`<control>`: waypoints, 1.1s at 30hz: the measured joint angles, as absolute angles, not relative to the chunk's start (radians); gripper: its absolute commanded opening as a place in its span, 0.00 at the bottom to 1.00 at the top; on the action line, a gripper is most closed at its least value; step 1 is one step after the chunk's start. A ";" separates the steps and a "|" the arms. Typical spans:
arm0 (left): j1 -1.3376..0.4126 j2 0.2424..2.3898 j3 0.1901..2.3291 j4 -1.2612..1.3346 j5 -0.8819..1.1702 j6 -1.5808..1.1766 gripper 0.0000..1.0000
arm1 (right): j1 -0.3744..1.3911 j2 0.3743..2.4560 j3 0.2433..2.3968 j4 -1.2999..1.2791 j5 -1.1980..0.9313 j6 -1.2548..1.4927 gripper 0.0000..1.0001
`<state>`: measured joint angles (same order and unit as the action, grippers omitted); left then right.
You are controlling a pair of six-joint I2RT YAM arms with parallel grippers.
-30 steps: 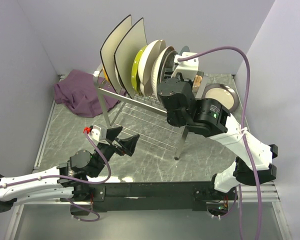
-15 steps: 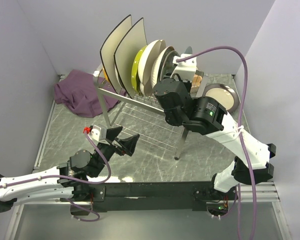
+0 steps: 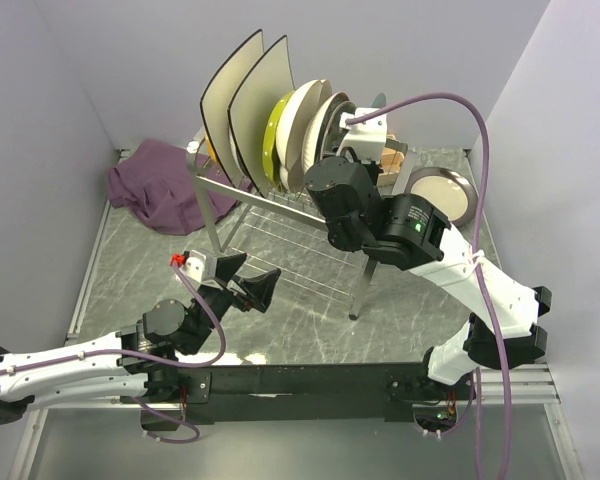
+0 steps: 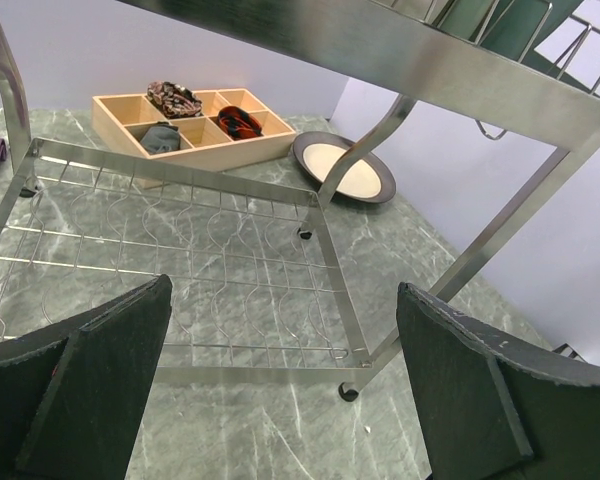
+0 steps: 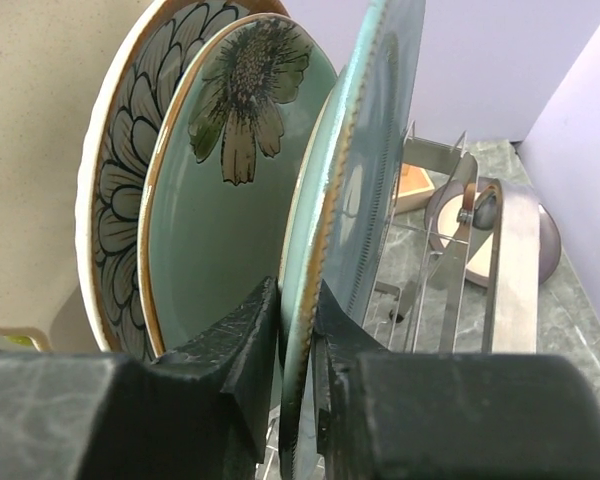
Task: Unload the plates from the dish rack
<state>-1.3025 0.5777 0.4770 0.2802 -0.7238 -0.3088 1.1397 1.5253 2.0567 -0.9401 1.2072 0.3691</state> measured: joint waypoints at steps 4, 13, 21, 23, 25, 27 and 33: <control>-1.303 0.580 0.477 0.280 -0.724 -0.308 0.99 | 1.140 1.525 2.057 -0.935 1.203 0.363 0.07; -1.303 0.580 0.477 0.280 -0.724 -0.308 0.99 | 1.140 1.522 2.040 -0.899 1.203 0.324 0.00; -1.303 0.581 0.477 0.280 -0.725 -0.308 1.00 | 1.140 1.500 1.998 -0.816 1.205 0.258 0.00; -1.303 0.582 0.477 0.280 -0.725 -0.308 0.99 | 1.142 1.484 1.972 -0.769 1.213 0.224 0.00; -1.303 0.584 0.477 0.280 -0.727 -0.308 0.99 | 1.147 1.469 1.952 -0.717 1.219 0.189 0.00; -1.303 0.585 0.477 0.280 -0.728 -0.308 0.99 | 1.153 1.452 1.927 -0.661 1.226 0.152 0.00; -1.303 0.586 0.477 0.280 -0.731 -0.308 0.99 | 1.168 1.409 1.903 -0.554 1.239 0.086 0.00</control>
<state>-1.3025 0.5861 0.4770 0.2802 -0.7311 -0.3080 1.1675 1.4090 1.9026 -0.5545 1.2388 0.0856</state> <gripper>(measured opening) 0.995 0.222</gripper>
